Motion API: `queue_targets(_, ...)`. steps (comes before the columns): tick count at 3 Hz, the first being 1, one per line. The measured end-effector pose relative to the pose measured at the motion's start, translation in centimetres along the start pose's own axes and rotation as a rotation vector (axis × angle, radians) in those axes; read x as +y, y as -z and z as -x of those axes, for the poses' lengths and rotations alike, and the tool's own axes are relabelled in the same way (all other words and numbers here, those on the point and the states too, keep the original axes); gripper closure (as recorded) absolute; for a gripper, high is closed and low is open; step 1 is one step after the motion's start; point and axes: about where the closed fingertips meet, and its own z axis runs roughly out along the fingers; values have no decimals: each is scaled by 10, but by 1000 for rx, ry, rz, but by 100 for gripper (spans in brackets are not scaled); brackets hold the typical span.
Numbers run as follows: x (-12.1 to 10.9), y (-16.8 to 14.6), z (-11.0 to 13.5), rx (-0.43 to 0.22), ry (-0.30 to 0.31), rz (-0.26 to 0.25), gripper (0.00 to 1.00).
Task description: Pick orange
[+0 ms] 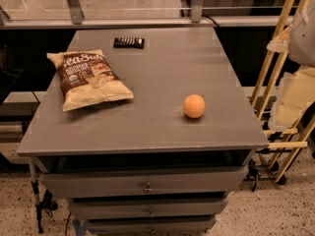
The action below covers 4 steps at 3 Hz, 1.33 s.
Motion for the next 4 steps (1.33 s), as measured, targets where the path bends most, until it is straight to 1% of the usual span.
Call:
queue_targets(1,0,0,0,0,0,0,0)
queue_targets(2,-7,-22,13,-46,26,9,0)
queue_targets(3,-14,-59,38,-112,69,51,0)
queue_targets(4,-14,-87,57,-160,108,94,0)
